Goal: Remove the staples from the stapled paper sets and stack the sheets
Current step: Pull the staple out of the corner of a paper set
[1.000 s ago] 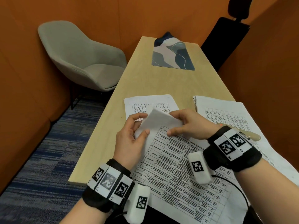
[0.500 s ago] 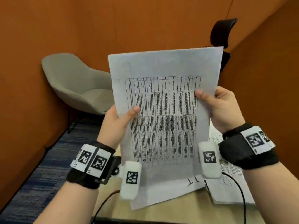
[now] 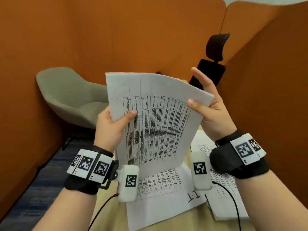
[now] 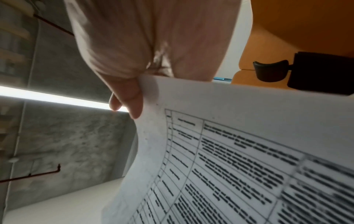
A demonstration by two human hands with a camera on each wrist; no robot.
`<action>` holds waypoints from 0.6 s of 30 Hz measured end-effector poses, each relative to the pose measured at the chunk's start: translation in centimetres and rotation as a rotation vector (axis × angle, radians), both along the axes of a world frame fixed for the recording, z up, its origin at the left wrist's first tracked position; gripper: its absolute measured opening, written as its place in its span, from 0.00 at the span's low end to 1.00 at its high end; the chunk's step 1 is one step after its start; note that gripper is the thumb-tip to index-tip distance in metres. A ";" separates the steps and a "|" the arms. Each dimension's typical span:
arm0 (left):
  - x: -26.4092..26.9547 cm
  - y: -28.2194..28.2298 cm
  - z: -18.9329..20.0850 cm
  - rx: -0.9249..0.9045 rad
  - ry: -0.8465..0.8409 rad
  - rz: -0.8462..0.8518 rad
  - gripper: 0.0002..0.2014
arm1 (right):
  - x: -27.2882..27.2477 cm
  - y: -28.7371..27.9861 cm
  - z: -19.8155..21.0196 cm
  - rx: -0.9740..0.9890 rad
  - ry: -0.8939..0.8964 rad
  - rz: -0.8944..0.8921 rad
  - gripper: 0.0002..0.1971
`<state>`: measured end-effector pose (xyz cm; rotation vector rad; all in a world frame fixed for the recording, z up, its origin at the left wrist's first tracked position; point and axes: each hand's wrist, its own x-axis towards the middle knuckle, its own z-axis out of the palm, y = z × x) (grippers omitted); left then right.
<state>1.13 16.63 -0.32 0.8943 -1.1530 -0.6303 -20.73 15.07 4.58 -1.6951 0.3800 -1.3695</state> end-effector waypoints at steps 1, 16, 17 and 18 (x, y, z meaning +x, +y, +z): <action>0.0 -0.1 0.2 0.003 -0.003 0.003 0.10 | 0.1 -0.1 0.4 -0.026 0.015 -0.012 0.27; 0.1 0.3 -0.5 0.059 -0.033 -0.038 0.09 | -0.5 -1.1 0.5 -0.079 0.008 -0.258 0.20; 0.1 0.3 -0.5 0.065 -0.035 -0.037 0.08 | -0.5 -1.1 0.5 -0.099 0.043 -0.302 0.20; 0.0 0.4 -0.5 0.067 -0.035 -0.038 0.07 | -0.6 -1.1 0.5 -0.117 0.076 -0.346 0.20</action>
